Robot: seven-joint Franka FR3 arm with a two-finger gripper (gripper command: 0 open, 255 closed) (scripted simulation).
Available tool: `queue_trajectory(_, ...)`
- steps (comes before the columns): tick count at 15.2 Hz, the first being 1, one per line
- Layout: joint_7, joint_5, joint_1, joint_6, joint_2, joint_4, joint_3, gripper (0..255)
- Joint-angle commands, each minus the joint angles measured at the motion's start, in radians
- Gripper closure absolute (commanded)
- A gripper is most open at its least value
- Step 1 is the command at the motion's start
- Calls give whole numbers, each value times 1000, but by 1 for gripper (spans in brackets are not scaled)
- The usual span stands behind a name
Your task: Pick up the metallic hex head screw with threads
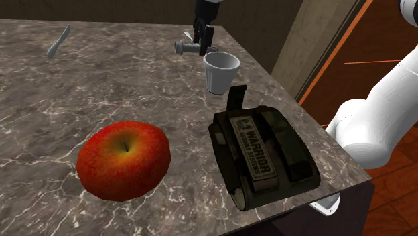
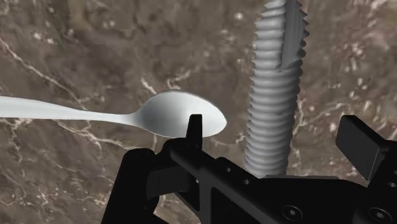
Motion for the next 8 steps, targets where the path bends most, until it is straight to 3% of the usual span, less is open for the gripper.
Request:
queue_trajectory(1,0,0,0,10,1,-9,0,0)
queue_trajectory(2,1,0,1,9,0,-9,1,255)
queue_trajectory(8,1,0,1,9,-1,-9,1,255)
